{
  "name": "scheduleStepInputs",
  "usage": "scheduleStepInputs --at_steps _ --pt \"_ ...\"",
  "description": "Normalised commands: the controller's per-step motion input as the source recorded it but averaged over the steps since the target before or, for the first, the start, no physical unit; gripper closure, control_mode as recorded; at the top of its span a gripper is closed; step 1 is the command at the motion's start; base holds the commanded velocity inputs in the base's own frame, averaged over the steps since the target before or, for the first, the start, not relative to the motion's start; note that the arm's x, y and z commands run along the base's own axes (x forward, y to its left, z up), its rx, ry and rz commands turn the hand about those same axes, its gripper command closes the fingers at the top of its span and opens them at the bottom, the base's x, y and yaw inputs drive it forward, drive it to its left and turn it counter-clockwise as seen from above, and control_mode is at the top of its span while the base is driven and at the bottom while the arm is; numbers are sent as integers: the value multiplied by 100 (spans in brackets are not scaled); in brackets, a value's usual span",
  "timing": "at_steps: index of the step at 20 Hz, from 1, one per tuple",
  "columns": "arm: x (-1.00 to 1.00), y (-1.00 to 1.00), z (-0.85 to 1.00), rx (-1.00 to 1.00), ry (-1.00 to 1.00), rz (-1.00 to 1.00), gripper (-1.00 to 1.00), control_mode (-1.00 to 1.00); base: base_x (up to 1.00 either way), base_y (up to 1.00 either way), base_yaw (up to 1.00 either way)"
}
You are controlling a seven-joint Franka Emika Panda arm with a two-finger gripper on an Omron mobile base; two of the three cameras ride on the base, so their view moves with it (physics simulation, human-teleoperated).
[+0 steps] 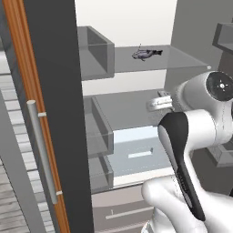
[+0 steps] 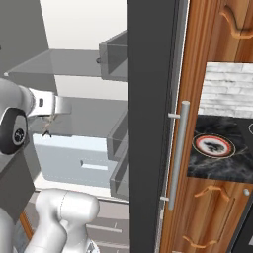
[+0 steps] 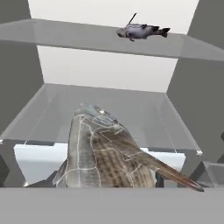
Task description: Place the fish on the counter behind the older fish on the same shelf of the fridge to maintain FIFO order. Close the fridge door when finished.
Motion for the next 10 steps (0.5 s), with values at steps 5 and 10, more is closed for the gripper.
scheduleStepInputs --at_steps 5,10 --pt "60 49 50 -6 -11 21 100 -100 0 0 0" --pt "72 35 49 0 -7 22 100 -100 0 0 0"
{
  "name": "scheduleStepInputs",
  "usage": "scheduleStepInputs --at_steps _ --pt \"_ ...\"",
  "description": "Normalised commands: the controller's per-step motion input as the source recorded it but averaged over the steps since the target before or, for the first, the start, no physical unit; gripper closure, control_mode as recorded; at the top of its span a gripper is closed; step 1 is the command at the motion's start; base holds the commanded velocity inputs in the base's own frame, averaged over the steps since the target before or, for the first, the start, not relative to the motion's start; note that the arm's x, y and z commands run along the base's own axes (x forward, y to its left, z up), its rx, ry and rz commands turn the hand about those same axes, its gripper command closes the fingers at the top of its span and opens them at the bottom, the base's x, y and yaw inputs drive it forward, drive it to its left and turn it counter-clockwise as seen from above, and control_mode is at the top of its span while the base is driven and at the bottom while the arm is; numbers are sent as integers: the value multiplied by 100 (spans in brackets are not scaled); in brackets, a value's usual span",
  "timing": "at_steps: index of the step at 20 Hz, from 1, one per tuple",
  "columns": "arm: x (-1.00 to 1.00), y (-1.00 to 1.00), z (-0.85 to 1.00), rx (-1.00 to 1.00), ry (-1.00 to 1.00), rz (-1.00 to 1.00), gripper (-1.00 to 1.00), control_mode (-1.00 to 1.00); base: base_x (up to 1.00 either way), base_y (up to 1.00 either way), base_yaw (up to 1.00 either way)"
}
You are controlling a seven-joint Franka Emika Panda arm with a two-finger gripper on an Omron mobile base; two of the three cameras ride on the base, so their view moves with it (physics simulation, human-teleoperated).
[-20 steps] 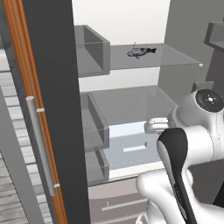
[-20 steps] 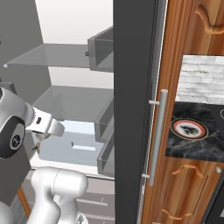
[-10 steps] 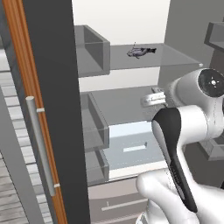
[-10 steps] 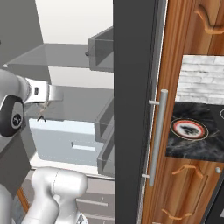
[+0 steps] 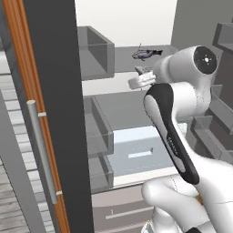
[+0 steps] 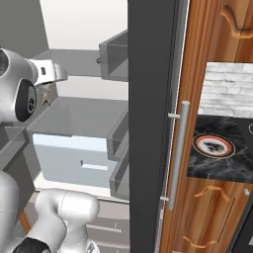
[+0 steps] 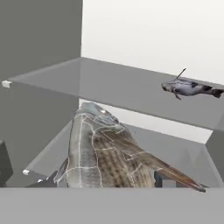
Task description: Place the fish on the counter behind the older fish on the same shelf of the fridge to maintain FIFO order. Close the fridge door when finished.
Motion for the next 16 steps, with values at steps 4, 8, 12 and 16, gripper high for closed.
scheduleStepInputs --at_steps 4,8,12,16 --pt "84 33 20 0 -4 11 100 -100 0 0 0" --pt "95 32 11 0 0 -3 100 -100 0 0 0" --pt "100 17 11 0 0 -7 100 -100 0 0 0" --pt "89 2 16 0 0 -7 100 -100 0 0 0"
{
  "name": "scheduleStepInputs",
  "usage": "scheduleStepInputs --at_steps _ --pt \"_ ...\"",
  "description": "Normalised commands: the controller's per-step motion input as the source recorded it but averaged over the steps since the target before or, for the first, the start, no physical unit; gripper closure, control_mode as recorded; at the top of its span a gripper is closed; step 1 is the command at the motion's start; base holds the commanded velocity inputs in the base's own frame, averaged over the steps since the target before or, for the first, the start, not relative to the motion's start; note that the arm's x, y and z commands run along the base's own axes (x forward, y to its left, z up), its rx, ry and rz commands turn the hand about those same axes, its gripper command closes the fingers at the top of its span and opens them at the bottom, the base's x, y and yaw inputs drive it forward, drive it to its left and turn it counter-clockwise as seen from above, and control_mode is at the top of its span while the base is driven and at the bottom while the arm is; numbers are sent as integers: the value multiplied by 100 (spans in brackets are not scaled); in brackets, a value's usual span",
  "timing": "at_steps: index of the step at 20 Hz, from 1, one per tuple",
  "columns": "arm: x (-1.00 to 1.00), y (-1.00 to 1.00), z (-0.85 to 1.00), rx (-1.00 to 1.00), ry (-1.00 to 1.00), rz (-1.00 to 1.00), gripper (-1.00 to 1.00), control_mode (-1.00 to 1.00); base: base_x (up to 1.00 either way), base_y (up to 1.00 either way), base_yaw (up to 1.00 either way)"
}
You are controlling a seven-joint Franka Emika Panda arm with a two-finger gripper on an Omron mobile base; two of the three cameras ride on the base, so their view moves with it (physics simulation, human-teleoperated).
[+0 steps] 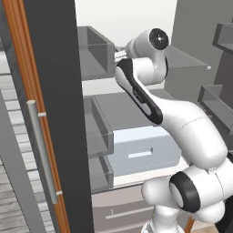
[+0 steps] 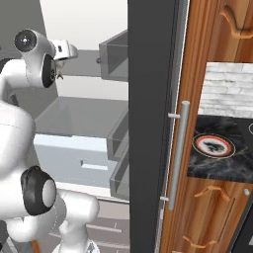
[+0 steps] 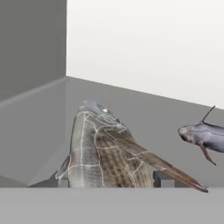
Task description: Place the fish on the counter behind the older fish on the same shelf of the fridge to maintain FIFO order. Close the fridge door when finished.
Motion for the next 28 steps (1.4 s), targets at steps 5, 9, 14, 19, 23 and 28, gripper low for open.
scheduleStepInputs --at_steps 5,9,14,19,23,28 --pt "83 0 0 0 0 -8 100 -100 0 0 0" --pt "86 0 6 0 0 -7 100 -100 0 0 0" --pt "73 1 2 0 0 -9 100 -100 0 0 0" --pt "50 0 0 0 -3 -8 100 -100 0 0 0" --pt "47 0 0 0 -4 -4 100 -100 0 0 0" --pt "49 0 -1 0 0 -1 100 -100 0 0 0"
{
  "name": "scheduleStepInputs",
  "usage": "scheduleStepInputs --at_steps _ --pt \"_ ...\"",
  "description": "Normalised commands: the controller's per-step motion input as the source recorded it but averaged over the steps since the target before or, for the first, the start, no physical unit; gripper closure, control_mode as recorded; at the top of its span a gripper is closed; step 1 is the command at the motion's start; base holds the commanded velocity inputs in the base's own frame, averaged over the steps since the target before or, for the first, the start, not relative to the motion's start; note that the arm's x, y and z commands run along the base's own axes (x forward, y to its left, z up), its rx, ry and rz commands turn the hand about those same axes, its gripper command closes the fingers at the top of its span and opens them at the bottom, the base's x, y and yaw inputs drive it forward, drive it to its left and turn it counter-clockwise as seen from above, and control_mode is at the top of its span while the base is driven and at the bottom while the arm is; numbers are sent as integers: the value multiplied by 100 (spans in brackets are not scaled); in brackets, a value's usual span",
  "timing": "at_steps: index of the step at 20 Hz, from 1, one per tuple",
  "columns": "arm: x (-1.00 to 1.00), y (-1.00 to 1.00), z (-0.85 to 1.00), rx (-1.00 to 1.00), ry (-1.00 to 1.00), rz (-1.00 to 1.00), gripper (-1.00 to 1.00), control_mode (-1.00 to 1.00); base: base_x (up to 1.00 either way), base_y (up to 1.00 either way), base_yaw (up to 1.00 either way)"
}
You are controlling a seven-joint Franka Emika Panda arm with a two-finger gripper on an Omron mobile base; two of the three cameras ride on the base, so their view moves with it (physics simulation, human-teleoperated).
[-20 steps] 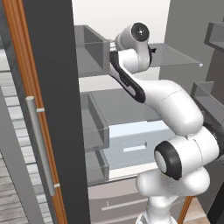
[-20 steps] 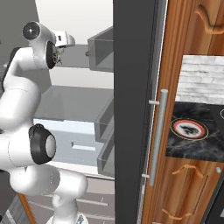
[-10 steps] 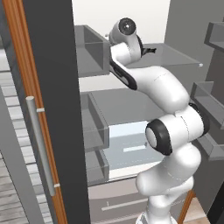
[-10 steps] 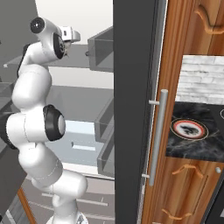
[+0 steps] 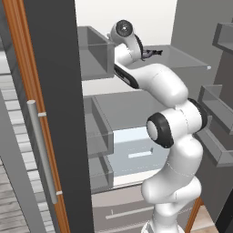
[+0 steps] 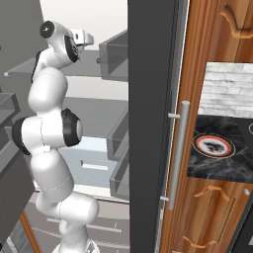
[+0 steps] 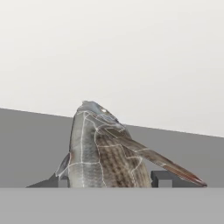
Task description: Place the fish on the counter behind the older fish on the same shelf of the fridge to maintain FIFO order. Close the fridge door when finished.
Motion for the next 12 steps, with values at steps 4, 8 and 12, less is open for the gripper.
scheduleStepInputs --at_steps 4,8,12 --pt "30 -7 -8 0 -3 0 100 -100 0 0 0" --pt "35 -31 -1 0 -4 0 100 -100 0 0 0" --pt "38 -29 -4 0 -5 0 100 -100 0 0 0"
